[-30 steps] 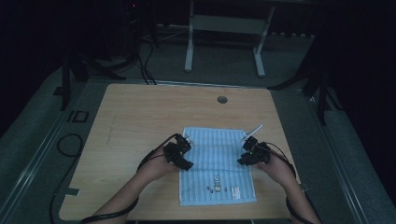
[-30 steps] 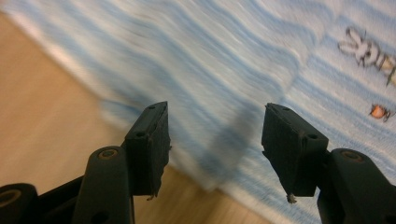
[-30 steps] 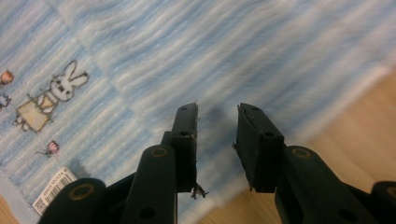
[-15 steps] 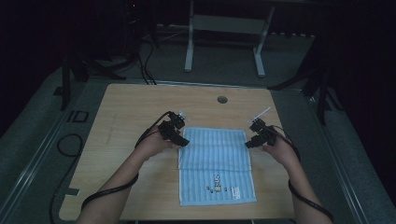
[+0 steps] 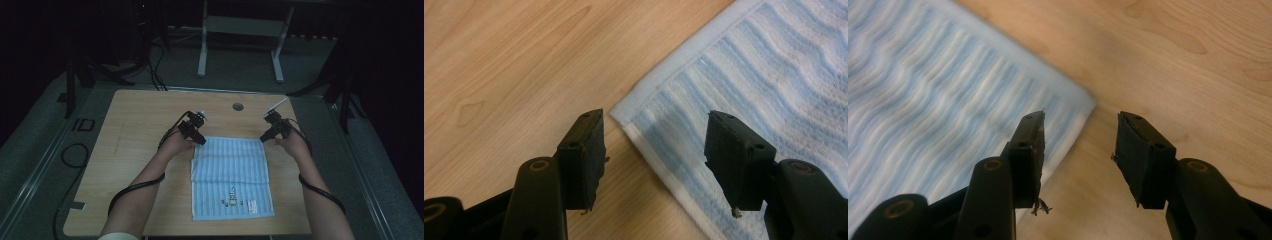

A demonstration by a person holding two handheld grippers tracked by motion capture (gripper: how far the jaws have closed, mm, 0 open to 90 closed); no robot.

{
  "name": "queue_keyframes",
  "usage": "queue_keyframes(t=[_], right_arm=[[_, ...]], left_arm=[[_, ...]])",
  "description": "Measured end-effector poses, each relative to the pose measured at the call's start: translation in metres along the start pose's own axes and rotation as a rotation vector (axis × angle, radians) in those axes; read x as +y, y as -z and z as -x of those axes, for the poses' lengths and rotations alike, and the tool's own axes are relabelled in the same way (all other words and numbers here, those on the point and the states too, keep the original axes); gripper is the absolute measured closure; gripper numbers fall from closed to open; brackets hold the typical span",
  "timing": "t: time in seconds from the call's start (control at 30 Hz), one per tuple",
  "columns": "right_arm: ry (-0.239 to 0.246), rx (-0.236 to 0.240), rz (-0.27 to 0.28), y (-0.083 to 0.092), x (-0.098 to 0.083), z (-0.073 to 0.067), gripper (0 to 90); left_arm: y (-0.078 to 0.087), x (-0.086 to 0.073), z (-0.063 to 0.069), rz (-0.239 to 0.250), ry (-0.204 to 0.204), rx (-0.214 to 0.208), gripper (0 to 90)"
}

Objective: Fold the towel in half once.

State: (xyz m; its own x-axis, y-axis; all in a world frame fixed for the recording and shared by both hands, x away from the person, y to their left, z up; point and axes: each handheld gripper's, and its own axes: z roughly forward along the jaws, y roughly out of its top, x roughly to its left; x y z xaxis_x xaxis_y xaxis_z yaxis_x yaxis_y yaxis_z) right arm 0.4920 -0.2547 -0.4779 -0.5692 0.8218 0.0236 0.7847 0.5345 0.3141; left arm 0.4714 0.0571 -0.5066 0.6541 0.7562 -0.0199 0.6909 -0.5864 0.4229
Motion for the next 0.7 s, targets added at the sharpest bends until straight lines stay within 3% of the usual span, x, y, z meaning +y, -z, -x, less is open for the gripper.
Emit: queue_keyframes(t=[0.2, 0.4, 0.47, 0.6, 0.7], right_arm=[[-0.028, -0.032, -0.033, -0.019, 0.007, 0.003, 52.6], [-0.009, -0.039, -0.082, -0.036, 0.007, -0.002, 54.0], [-0.003, -0.044, -0.098, -0.04, 0.008, -0.004, 54.3], [0.01, -0.034, -0.112, -0.044, 0.009, -0.008, 61.0], [0.025, -0.019, -0.114, -0.044, 0.009, -0.012, 73.3]], left_arm=[[-0.013, 0.002, -0.003, -0.02, 0.023, -0.012, 41.5], [-0.022, 0.0, 0.005, -0.065, 0.004, 0.004, 41.8], [-0.022, 0.0, 0.005, -0.053, 0.015, 0.006, 41.6], [-0.022, -0.001, 0.007, -0.062, 0.009, 0.012, 42.1], [-0.021, -0.002, 0.009, -0.057, 0.006, 0.01, 44.5]])
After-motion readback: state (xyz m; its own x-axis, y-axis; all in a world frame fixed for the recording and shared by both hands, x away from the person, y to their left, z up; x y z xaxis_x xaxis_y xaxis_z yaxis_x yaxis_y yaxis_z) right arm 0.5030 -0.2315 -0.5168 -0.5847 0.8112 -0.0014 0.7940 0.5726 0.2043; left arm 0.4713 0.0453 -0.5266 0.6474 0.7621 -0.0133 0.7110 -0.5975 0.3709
